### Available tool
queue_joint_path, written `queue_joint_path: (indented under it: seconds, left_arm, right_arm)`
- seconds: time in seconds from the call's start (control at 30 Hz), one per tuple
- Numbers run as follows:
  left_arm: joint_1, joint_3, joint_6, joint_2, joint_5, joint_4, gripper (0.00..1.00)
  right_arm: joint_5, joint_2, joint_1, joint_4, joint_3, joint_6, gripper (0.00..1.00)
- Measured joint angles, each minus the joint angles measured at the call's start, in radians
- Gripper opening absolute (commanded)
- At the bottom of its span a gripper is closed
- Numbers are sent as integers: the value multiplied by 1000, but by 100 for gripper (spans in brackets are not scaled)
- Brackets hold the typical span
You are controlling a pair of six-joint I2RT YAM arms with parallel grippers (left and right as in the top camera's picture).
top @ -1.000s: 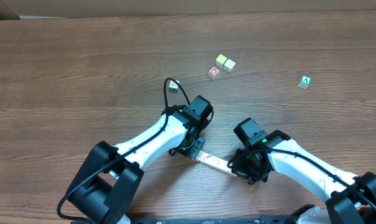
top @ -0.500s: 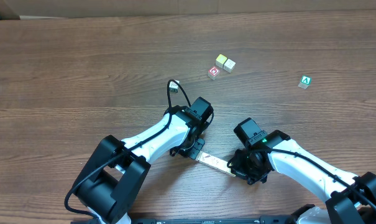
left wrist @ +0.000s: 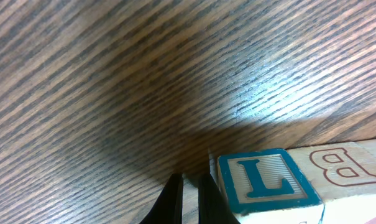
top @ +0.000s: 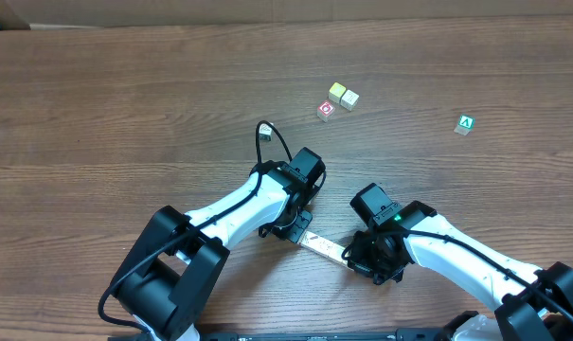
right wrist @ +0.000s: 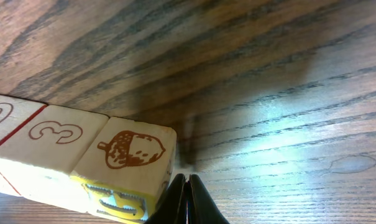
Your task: Flip 5 blocks
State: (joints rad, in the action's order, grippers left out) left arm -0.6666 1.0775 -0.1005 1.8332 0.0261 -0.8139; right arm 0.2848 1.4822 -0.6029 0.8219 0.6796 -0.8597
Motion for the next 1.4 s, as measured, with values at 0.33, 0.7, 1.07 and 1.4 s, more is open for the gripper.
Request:
queue_joint_path:
  seconds: [0.33, 0.7, 1.07, 1.4]
  left_arm:
    - [0, 0, 34, 0, 0, 0, 4]
    - [0, 0, 56, 0, -2, 0, 4]
    - [0, 0, 101, 0, -9, -1, 4]
    - [0, 0, 103, 0, -9, -1, 4]
  right_arm:
    - [19, 0, 0, 1, 0, -23, 5]
    - [34, 0, 0, 2, 0, -50, 5]
    - [58, 0, 0, 5, 0, -53, 5]
    - [67, 0, -17, 9, 0, -87, 5]
